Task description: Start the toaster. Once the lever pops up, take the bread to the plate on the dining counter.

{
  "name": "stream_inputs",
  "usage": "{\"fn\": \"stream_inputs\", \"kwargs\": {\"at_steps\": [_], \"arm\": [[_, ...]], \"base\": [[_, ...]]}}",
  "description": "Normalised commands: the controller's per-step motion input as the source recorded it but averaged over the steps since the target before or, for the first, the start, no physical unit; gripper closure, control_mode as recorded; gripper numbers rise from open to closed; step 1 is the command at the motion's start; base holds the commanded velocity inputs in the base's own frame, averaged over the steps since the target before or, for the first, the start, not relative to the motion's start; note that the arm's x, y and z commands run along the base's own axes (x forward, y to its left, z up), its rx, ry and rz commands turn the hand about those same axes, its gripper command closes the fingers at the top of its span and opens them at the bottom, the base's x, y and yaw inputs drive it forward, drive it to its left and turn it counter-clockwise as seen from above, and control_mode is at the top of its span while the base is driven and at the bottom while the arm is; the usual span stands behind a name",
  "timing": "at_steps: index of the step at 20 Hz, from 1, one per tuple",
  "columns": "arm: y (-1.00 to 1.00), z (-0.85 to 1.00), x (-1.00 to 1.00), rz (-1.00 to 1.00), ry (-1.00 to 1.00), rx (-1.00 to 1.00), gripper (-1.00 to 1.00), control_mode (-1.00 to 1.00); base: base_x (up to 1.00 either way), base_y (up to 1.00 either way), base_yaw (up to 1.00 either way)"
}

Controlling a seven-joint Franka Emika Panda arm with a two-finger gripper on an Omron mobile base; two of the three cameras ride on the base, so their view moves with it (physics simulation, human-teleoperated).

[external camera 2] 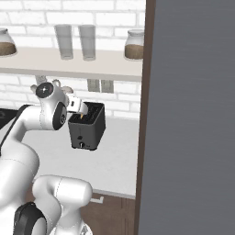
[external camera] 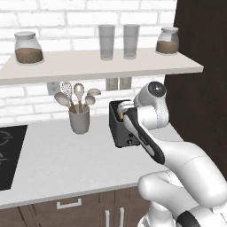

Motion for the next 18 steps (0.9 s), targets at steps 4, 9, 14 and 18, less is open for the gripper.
{"fn": "stream_inputs", "kwargs": {"at_steps": [4,9,14,18], "arm": [[0.00,0.00,0.00,0.00,0.00,0.00,-1.00,-1.00],[0.00,0.00,0.00,0.00,0.00,0.00,-1.00,-1.00],[0.00,0.00,0.00,0.00,0.00,0.00,-1.00,-1.00],[0.00,0.00,0.00,0.00,0.00,0.00,-1.00,-1.00]], "base": [[0.00,0.00,0.00],[0.00,0.00,0.00],[0.00,0.00,0.00],[0.00,0.00,0.00]]}}
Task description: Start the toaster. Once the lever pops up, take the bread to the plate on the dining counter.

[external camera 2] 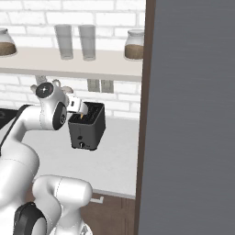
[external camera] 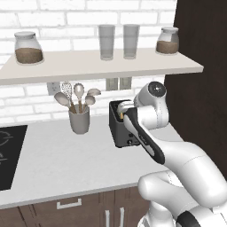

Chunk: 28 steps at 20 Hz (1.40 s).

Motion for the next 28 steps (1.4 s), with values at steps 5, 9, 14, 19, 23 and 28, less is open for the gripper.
{"fn": "stream_inputs", "kwargs": {"at_steps": [5,9,14,19,23,28], "arm": [[0.00,0.00,0.00,0.00,0.00,0.00,-1.00,-1.00],[0.00,0.00,0.00,0.00,0.00,0.00,-1.00,-1.00],[0.00,0.00,0.00,0.00,0.00,0.00,-1.00,-1.00],[0.00,0.00,0.00,0.00,0.00,0.00,-1.00,-1.00],[0.00,0.00,0.00,0.00,0.00,0.00,-1.00,-1.00],[0.00,0.00,0.00,0.00,0.00,0.00,-1.00,-1.00]], "base": [[0.00,0.00,0.00],[0.00,0.00,0.00],[0.00,0.00,0.00],[0.00,0.00,0.00],[0.00,0.00,0.00],[0.00,0.00,0.00]]}}
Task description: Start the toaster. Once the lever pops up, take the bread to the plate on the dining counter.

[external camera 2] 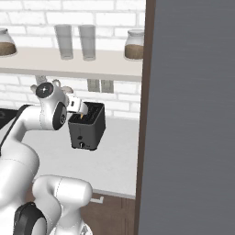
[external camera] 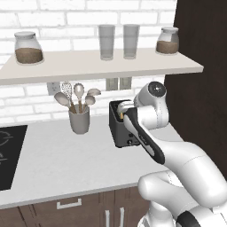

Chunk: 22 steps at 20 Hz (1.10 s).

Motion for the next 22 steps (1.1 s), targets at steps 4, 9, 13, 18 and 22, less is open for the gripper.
{"fn": "stream_inputs", "kwargs": {"at_steps": [4,9,13,18,22], "arm": [[0.00,0.00,0.00,0.00,0.00,0.00,-1.00,-1.00],[0.00,0.00,0.00,0.00,0.00,0.00,-1.00,-1.00],[0.00,0.00,0.00,0.00,0.00,0.00,-1.00,-1.00],[0.00,0.00,0.00,0.00,0.00,0.00,-1.00,-1.00],[0.00,0.00,0.00,0.00,0.00,0.00,-1.00,-1.00]], "base": [[0.00,0.00,0.00],[0.00,0.00,0.00],[0.00,0.00,0.00],[0.00,0.00,0.00],[0.00,0.00,0.00]]}}
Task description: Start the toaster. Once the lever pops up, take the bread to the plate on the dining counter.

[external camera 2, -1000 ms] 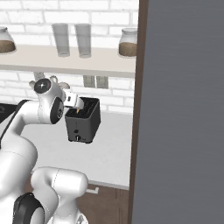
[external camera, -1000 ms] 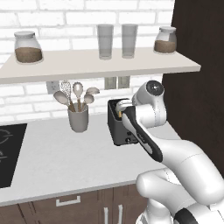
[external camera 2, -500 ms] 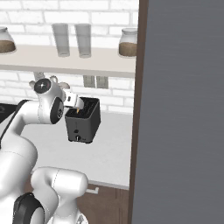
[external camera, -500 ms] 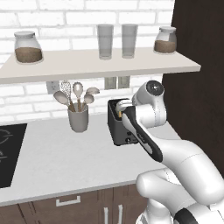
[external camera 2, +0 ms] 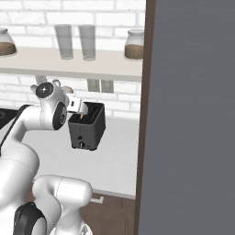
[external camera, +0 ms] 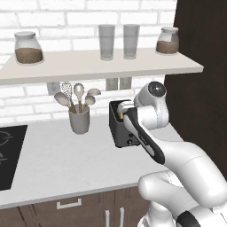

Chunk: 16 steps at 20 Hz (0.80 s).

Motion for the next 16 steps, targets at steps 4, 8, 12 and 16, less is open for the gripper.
{"fn": "stream_inputs", "kwargs": {"at_steps": [4,8,12,16], "arm": [[0.00,0.00,0.00,0.00,0.00,0.00,-1.00,-1.00],[0.00,0.00,0.00,0.00,0.00,0.00,-1.00,-1.00],[0.00,0.00,0.00,0.00,0.00,0.00,-1.00,-1.00],[0.00,0.00,0.00,0.00,0.00,0.00,-1.00,-1.00]], "base": [[0.00,0.00,0.00],[0.00,0.00,0.00],[0.00,0.00,0.00],[0.00,0.00,0.00]]}}
